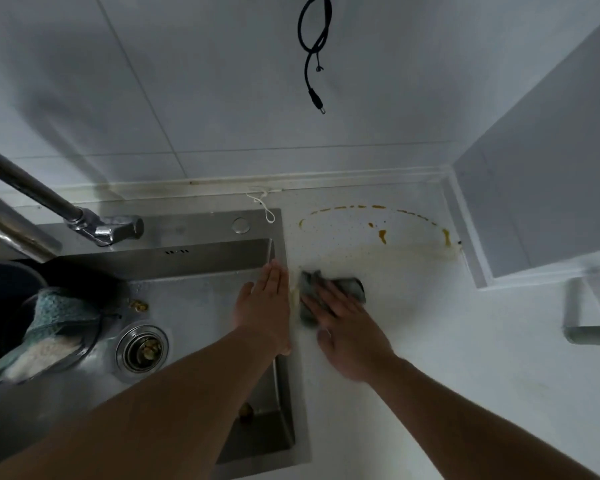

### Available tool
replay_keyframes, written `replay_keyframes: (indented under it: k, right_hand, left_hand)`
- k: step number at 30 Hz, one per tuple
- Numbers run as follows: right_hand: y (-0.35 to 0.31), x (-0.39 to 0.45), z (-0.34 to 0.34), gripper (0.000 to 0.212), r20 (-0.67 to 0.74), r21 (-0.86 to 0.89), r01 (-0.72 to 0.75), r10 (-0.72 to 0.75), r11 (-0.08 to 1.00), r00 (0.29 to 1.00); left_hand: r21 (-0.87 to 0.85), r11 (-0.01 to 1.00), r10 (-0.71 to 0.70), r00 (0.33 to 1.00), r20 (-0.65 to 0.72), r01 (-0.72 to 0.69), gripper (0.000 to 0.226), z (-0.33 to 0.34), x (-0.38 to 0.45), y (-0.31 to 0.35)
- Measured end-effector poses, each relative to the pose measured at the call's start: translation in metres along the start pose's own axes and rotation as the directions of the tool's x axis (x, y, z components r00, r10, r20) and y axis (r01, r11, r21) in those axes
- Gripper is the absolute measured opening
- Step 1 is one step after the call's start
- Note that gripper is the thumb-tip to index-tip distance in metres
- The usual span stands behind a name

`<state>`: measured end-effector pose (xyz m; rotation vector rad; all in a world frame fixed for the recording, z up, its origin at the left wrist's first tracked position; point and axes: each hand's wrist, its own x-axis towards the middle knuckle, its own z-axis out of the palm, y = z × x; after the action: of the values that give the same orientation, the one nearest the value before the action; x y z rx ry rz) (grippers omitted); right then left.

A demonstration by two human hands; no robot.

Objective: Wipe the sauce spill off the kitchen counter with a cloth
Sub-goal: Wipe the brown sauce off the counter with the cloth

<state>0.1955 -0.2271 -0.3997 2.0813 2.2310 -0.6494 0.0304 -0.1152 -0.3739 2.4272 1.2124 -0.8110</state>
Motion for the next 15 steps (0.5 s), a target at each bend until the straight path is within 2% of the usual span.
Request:
replay_keyframes:
  k: [4, 7, 11, 15]
  right_hand:
    - [-0.016, 0.116, -0.033, 0.06, -0.012, 0.119, -0.161, 0.163, 0.98, 0.986]
    - [-0.017, 0.136, -0.035, 0.059, 0.009, 0.14, -0.229, 0.23, 0.963, 0.973]
    - [-0.038, 0.055, -0.001, 0.06, -0.019, 0.188, -0.178, 0.184, 0.966, 0.983]
    - [-0.049, -0.04, 0.03, 0.06, 0.076, 0.152, -0.146, 0.135, 0.978, 0.988]
  left_hand:
    - [-0.007, 1.0, -0.003, 1.0, -0.014, 0.003, 0.144, -0.001, 0.001, -0.002]
    - [-0.017, 1.0, -0.003, 1.0, -0.01, 0.003, 0.147, 0.003, 0.0, -0.005]
    - [-0.035, 0.999, 0.021, 1.0, 0.0, -0.021, 0.144, 0.003, -0.002, -0.008]
    - [-0.103, 0.994, 0.03, 1.0, 0.005, -0.029, 0.143, -0.001, -0.006, -0.009]
